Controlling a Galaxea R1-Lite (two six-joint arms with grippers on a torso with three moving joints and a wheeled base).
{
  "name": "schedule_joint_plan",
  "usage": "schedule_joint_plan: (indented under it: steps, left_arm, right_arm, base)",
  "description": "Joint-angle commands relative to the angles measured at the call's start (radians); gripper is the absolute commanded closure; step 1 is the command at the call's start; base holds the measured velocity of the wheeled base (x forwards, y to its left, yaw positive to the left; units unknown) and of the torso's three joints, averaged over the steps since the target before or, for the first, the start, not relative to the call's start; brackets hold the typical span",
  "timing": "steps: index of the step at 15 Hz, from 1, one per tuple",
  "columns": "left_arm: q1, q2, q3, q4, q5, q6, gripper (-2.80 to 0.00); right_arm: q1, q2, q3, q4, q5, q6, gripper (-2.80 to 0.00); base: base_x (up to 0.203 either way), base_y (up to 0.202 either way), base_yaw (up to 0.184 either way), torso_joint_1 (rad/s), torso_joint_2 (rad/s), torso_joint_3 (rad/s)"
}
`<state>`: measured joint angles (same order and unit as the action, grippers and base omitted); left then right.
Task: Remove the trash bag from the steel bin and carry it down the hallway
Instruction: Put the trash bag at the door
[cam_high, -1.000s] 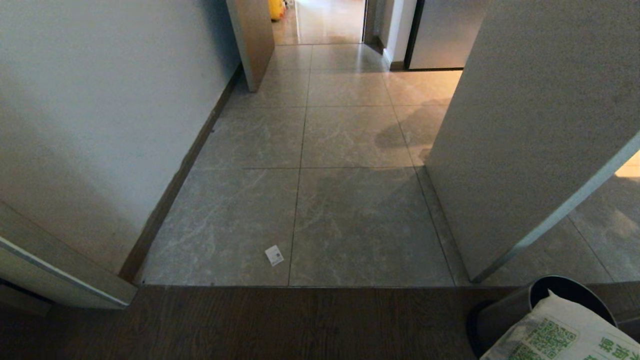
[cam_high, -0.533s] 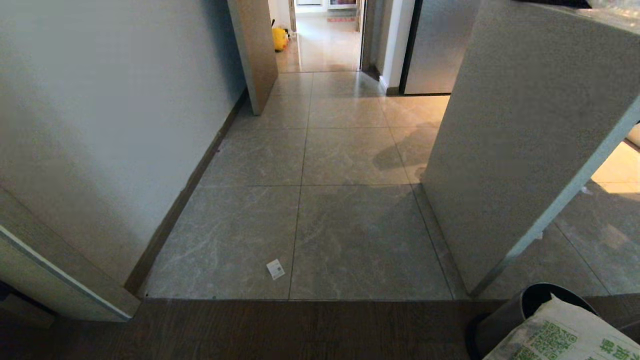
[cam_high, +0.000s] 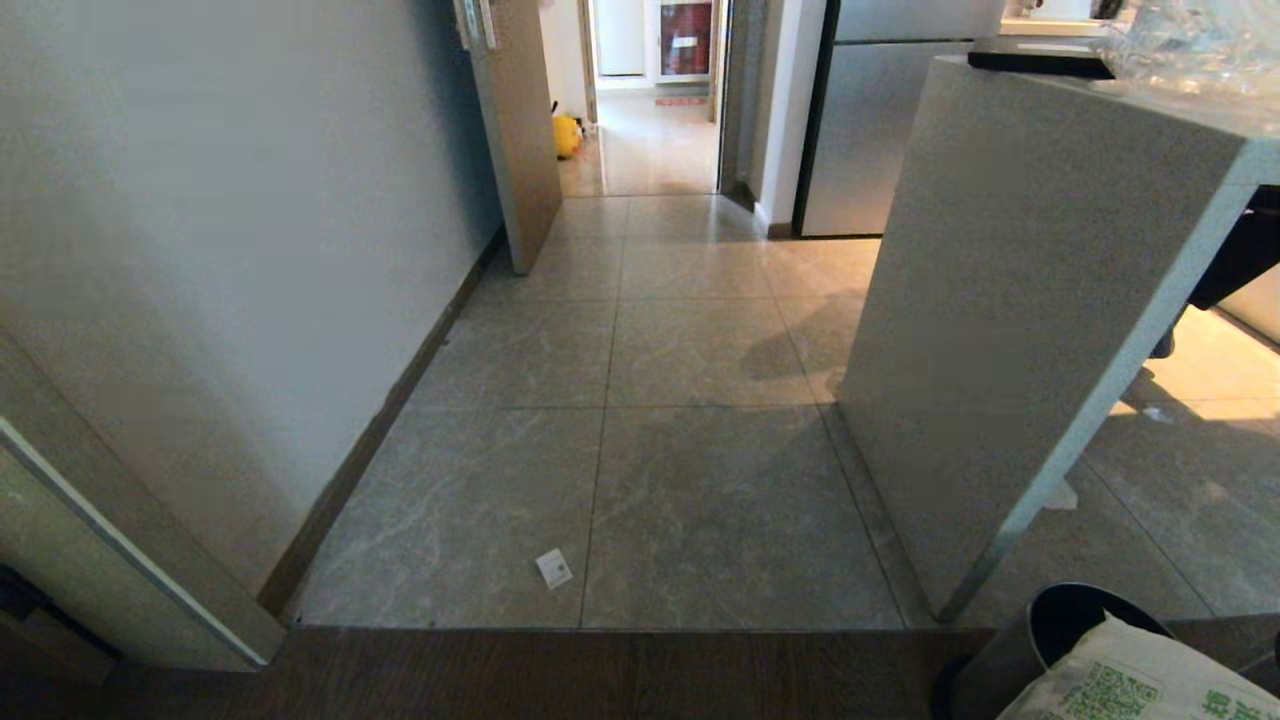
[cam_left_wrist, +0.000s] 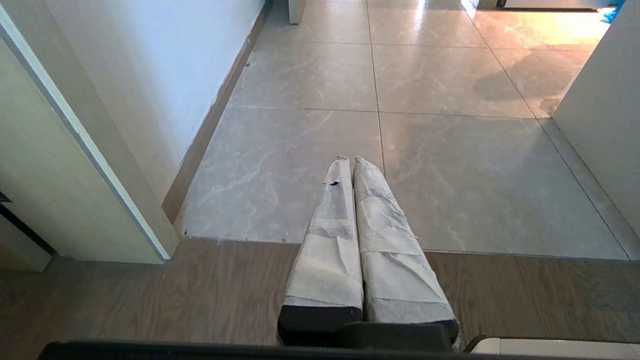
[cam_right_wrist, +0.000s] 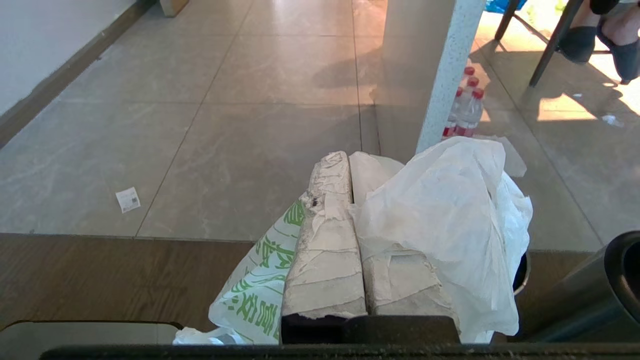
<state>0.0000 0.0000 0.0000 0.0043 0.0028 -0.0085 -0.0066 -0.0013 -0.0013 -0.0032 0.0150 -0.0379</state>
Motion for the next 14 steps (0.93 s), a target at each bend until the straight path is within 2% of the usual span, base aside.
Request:
schedule_joint_plan:
  steps: [1,14]
  left_arm:
    - [0.0,0.0,0.0,0.0,0.0,0.001,0.0]
    - [0.0,0.0,0.0,0.0,0.0,0.004,0.0]
  right_arm:
    - [0.0,0.001,0.0,0.0,0.0,0.0,0.0]
    - [0.0,0.003,0.001,-0.001,0.0,-0.005,0.0]
  base:
    - [0.0,0.0,0.0,0.002,0.0,0.041]
    - [0.0,0.0,0.0,0.0,0.0,0.004]
